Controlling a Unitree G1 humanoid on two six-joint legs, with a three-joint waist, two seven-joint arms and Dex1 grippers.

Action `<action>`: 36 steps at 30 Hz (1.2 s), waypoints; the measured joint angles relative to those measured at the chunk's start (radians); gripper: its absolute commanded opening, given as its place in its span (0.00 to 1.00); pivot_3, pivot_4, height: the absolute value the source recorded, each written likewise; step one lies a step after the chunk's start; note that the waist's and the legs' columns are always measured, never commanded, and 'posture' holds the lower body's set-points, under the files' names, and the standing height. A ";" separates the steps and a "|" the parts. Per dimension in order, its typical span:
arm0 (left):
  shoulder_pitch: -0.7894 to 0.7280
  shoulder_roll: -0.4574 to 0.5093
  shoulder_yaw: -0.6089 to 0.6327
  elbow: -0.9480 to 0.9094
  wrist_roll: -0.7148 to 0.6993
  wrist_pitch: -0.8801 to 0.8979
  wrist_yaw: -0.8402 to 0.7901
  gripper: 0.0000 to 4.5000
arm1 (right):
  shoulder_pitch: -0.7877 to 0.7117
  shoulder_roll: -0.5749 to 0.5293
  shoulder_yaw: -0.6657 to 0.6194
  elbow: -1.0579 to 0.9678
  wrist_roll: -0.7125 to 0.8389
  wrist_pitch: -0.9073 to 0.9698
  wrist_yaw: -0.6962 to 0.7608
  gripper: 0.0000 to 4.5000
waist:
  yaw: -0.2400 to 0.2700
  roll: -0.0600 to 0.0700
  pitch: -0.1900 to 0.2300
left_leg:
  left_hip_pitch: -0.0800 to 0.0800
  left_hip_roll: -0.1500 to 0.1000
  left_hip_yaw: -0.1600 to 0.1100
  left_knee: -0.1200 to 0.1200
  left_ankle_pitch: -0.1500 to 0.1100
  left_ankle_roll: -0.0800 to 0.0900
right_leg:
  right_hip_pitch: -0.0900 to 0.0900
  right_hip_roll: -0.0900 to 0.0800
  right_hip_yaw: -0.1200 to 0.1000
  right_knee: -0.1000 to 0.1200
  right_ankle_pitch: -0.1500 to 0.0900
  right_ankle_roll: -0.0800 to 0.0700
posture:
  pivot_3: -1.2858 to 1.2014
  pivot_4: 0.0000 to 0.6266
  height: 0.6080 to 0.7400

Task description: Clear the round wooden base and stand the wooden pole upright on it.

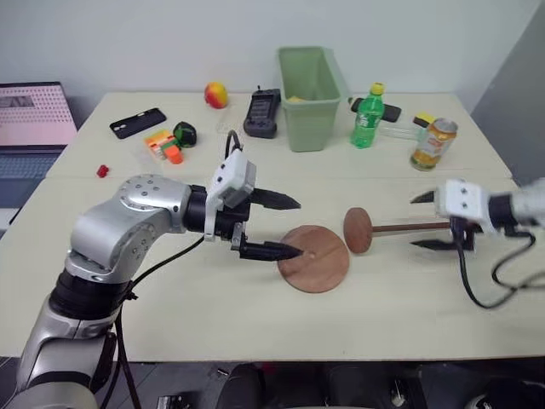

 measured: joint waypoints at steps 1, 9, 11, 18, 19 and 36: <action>0.004 -0.006 0.000 -0.002 0.001 -0.003 0.001 0.99 | -0.044 0.020 0.029 0.053 -0.028 -0.020 0.034 1.00 | 0.000 0.000 0.000 | -0.004 0.001 -0.002 -0.001 0.000 0.000 | -0.004 0.000 0.000 -0.001 0.000 0.000 | 0.52 0.24 1.00; 0.050 -0.038 0.050 -0.067 -0.023 -0.007 0.051 0.99 | -0.297 0.162 0.188 0.460 -0.232 -0.162 0.120 1.00 | 0.007 0.000 0.001 | -0.012 -0.001 -0.003 0.001 0.002 -0.003 | -0.010 -0.008 -0.001 -0.002 0.000 0.000 | 0.52 0.24 1.00; 0.060 -0.049 0.064 -0.081 -0.027 -0.007 0.071 0.99 | -0.317 0.181 0.205 0.516 -0.267 -0.199 0.121 1.00 | 0.009 0.000 0.001 | -0.012 -0.001 -0.003 0.002 0.002 -0.003 | -0.010 -0.008 -0.001 -0.001 0.000 0.001 | 0.52 0.24 1.00; 0.060 -0.067 0.077 -0.099 -0.034 -0.009 0.134 0.99 | -0.346 0.218 0.231 0.604 -0.331 -0.262 0.123 1.00 | 0.009 0.000 0.001 | -0.011 -0.001 -0.003 0.002 0.002 -0.003 | -0.010 -0.008 -0.001 0.001 0.000 0.001 | 0.52 0.24 1.00; 0.060 -0.067 0.078 -0.099 -0.035 -0.009 0.136 0.99 | -0.348 0.218 0.231 0.607 -0.333 -0.263 0.123 1.00 | 0.009 0.000 0.001 | -0.012 -0.001 -0.003 0.002 0.002 -0.003 | -0.010 -0.008 -0.001 0.001 0.000 0.001 | 0.52 0.24 1.00; 0.003 -0.087 0.075 -0.121 -0.067 0.006 0.154 1.00 | -0.349 0.214 0.231 0.632 -0.391 -0.330 0.124 0.14 | 0.009 0.000 0.001 | -0.011 -0.001 -0.003 0.002 0.002 -0.003 | -0.010 -0.008 -0.001 0.002 0.000 0.001 | 0.52 0.24 1.00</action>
